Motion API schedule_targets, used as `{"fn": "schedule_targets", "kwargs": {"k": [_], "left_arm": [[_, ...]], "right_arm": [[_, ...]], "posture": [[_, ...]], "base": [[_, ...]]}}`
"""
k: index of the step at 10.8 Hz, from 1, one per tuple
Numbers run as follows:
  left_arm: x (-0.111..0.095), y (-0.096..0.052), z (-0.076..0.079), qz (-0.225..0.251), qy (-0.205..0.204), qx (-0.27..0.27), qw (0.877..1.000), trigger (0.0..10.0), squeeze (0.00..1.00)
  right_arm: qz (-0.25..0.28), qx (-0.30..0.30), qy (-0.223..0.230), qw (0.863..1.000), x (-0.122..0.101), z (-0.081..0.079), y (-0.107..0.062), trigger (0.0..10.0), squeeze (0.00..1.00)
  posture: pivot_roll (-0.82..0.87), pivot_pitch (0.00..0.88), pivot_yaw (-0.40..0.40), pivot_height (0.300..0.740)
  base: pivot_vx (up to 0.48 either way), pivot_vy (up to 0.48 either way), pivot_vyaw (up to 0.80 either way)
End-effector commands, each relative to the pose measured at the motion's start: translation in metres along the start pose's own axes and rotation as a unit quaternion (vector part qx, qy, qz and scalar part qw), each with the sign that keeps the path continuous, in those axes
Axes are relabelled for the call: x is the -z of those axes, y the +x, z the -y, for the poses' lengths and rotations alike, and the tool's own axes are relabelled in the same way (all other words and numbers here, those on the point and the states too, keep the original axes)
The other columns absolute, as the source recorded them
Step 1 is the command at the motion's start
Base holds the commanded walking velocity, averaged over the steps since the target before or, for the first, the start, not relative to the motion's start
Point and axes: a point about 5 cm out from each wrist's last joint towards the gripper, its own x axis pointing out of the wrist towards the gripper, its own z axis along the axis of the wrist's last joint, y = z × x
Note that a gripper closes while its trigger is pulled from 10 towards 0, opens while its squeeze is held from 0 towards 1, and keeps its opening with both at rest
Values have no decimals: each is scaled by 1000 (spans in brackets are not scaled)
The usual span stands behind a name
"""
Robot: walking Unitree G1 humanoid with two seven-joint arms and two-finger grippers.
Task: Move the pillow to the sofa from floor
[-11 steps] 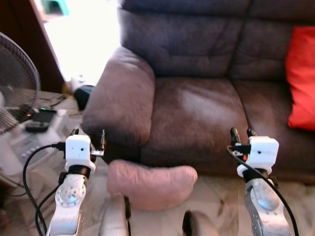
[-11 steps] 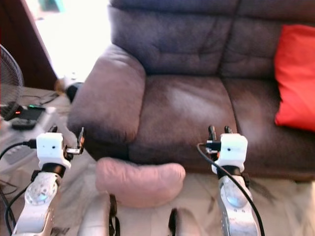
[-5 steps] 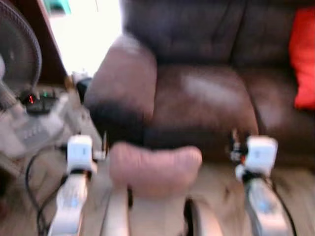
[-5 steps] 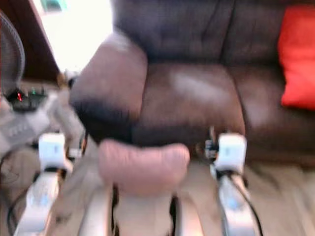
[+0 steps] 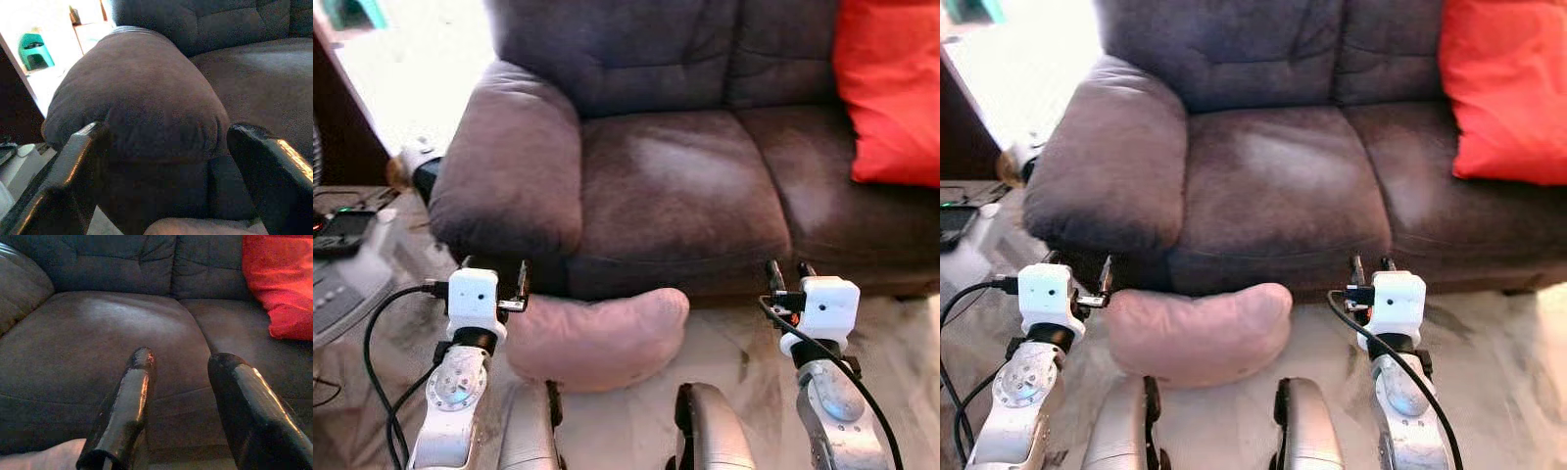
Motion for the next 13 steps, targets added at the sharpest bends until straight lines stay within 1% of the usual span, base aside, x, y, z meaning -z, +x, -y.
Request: {"fn": "schedule_targets", "kwargs": {"k": [1, 2, 3, 4, 11, 12, 13], "left_arm": [[1, 0, 1, -6, -6, 5, 1000, 10000, 0], [1, 0, 1, -5, -8, 4, 1000, 10000, 0], [0, 0, 1, -5, -8, 4, 1000, 10000, 0], [0, 0, 2, -5, -8, 4, 1000, 10000, 0], [2, 0, 3, -13, -7, 7, 1000, 10000, 0], [2, 0, 3, -13, -7, 7, 1000, 10000, 0], [2, 0, 3, -14, -7, 8, 1000, 10000, 0]], "right_arm": [[-4, 1, 3, 1000, 1, 0, 0, 10000, 0], [-13, 0, -5, 1000, 2, 0, 1, 10000, 0], [-8, -1, 3, 1000, 1, 0, 1, 10000, 0], [-7, -2, -2, 1000, 1, 0, 1, 10000, 0], [-6, 4, 2, 1000, 1, -1, 1, 10000, 0], [-11, 0, 7, 1000, 2, -2, 2, 10000, 0], [-5, -3, 5, 1000, 1, -3, 2, 10000, 0]], "posture": [[13, 103, -25, 580], [12, 104, -25, 580], [12, 105, -25, 560], [13, 104, -25, 541], [12, 107, -23, 541], [13, 105, -24, 536], [13, 105, -24, 516]], "base": [[0, 0, 0], [0, 0, 0], [0, 0, 0], [0, 0, 0], [0, 0, 0], [0, 0, 0], [0, 0, 0]]}}
